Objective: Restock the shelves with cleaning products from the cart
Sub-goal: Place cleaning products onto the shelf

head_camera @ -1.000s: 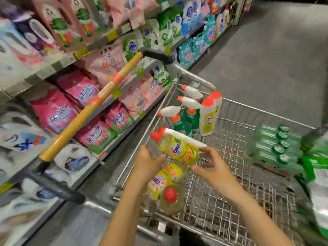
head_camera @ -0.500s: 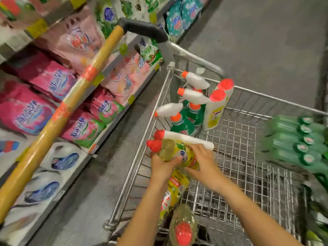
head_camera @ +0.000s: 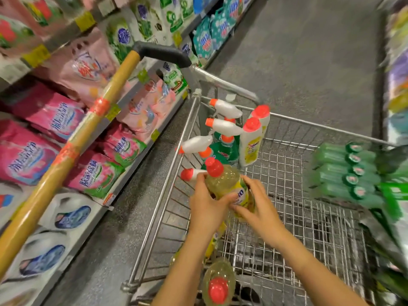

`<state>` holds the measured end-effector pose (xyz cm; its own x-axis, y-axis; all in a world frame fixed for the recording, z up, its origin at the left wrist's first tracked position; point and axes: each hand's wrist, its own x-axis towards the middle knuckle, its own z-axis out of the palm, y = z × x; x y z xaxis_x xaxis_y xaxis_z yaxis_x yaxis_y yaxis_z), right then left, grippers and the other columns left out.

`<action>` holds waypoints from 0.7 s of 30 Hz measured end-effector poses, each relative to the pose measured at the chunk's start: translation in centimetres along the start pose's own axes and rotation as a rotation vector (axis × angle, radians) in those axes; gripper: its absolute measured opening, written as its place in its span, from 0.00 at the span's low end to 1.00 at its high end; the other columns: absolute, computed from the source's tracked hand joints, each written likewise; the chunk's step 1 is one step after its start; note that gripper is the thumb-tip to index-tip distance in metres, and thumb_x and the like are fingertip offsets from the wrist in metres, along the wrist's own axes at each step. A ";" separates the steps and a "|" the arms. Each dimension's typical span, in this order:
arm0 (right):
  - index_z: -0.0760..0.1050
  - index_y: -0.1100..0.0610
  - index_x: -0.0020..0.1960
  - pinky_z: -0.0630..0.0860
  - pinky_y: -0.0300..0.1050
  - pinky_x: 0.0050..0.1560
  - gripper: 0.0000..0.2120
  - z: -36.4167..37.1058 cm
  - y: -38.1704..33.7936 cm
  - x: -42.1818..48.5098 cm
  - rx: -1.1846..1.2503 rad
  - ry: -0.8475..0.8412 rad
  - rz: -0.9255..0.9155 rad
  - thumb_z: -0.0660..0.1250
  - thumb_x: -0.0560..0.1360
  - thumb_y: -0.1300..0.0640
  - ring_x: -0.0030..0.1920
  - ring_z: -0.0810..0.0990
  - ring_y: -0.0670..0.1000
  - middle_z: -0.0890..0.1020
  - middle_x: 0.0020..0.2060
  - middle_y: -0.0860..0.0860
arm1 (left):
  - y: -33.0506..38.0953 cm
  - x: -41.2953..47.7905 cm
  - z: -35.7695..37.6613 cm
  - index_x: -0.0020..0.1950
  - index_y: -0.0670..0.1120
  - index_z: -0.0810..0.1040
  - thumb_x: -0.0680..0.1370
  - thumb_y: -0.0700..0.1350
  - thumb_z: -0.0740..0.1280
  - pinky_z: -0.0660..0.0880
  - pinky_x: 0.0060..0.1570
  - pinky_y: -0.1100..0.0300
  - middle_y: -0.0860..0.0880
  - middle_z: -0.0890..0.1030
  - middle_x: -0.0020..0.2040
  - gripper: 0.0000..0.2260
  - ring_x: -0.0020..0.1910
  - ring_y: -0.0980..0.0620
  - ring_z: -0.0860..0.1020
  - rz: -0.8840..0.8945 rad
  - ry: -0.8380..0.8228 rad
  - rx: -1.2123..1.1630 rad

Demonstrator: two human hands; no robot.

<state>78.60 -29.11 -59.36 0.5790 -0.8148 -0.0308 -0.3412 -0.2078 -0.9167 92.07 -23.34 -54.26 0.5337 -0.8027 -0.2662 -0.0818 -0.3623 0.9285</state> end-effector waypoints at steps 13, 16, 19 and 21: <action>0.68 0.47 0.60 0.77 0.33 0.46 0.25 -6.8 -11.6 -6.1 0.487 0.215 -0.148 0.74 0.67 0.51 0.51 0.81 0.41 0.82 0.52 0.41 | 11.1 -7.0 0.3 0.54 0.54 0.77 0.67 0.50 0.75 0.77 0.46 0.64 0.55 0.84 0.49 0.17 0.51 0.55 0.81 0.289 -0.106 -0.316; 0.70 0.50 0.58 0.77 0.33 0.44 0.20 -8.2 -13.9 -8.3 0.582 0.257 -0.173 0.72 0.69 0.54 0.48 0.82 0.41 0.83 0.49 0.42 | 12.5 -10.4 0.7 0.59 0.56 0.74 0.71 0.51 0.71 0.77 0.44 0.68 0.62 0.83 0.51 0.17 0.51 0.62 0.81 0.309 -0.237 -0.381; 0.71 0.51 0.57 0.78 0.34 0.41 0.20 -9.5 -15.4 -10.7 0.655 0.250 -0.166 0.73 0.69 0.50 0.46 0.83 0.42 0.84 0.47 0.44 | 13.1 -13.9 1.5 0.63 0.57 0.72 0.72 0.53 0.67 0.78 0.47 0.65 0.58 0.83 0.56 0.19 0.56 0.58 0.80 0.290 -0.320 -0.421; 0.72 0.51 0.57 0.79 0.38 0.41 0.23 -10.4 -16.1 -12.3 0.682 0.222 -0.145 0.73 0.67 0.46 0.46 0.84 0.45 0.85 0.47 0.46 | 13.5 -15.9 2.0 0.59 0.58 0.75 0.70 0.55 0.68 0.78 0.48 0.65 0.57 0.83 0.54 0.17 0.56 0.58 0.81 0.317 -0.279 -0.434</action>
<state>69.33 -21.38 -40.07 0.3950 -0.9102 0.1248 0.3064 0.0025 -0.9519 80.82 -16.39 -37.97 0.2940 -0.9551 0.0368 0.1812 0.0936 0.9790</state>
